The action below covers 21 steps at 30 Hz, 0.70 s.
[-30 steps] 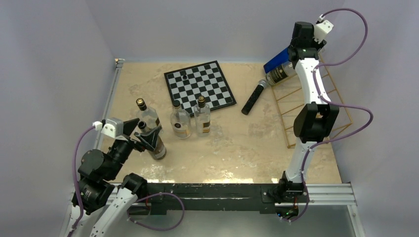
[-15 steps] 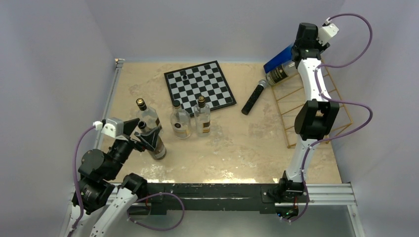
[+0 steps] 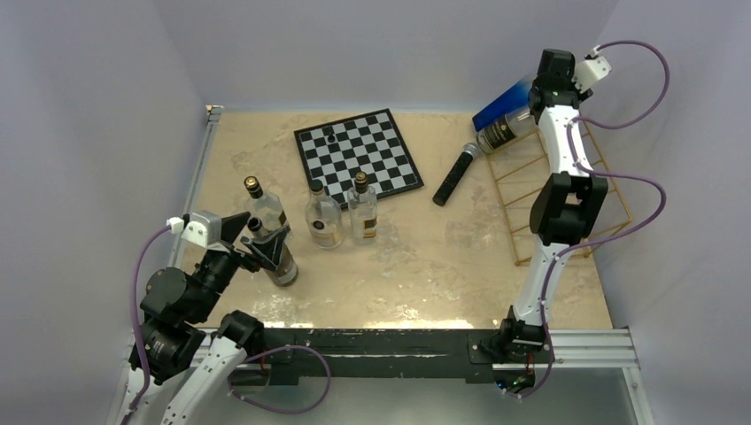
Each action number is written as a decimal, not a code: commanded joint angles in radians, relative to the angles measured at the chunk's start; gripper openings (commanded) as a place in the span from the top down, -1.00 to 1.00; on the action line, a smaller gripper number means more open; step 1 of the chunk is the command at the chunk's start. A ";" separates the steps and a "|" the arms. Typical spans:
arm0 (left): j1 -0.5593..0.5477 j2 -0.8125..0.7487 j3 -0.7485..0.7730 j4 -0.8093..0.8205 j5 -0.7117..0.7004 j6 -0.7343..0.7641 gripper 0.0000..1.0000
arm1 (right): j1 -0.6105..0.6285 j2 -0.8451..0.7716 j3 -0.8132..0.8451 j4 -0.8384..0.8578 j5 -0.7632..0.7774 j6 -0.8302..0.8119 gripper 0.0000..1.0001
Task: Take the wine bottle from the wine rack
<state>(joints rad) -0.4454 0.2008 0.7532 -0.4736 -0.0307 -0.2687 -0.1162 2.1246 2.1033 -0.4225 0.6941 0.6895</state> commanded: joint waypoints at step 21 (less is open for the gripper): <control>0.001 0.010 -0.010 0.043 -0.008 0.002 -0.97 | -0.052 0.163 0.138 0.020 -0.089 0.064 -0.15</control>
<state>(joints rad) -0.4454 0.2008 0.7467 -0.4721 -0.0315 -0.2687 -0.1555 2.2635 2.1937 -0.4423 0.6201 0.7345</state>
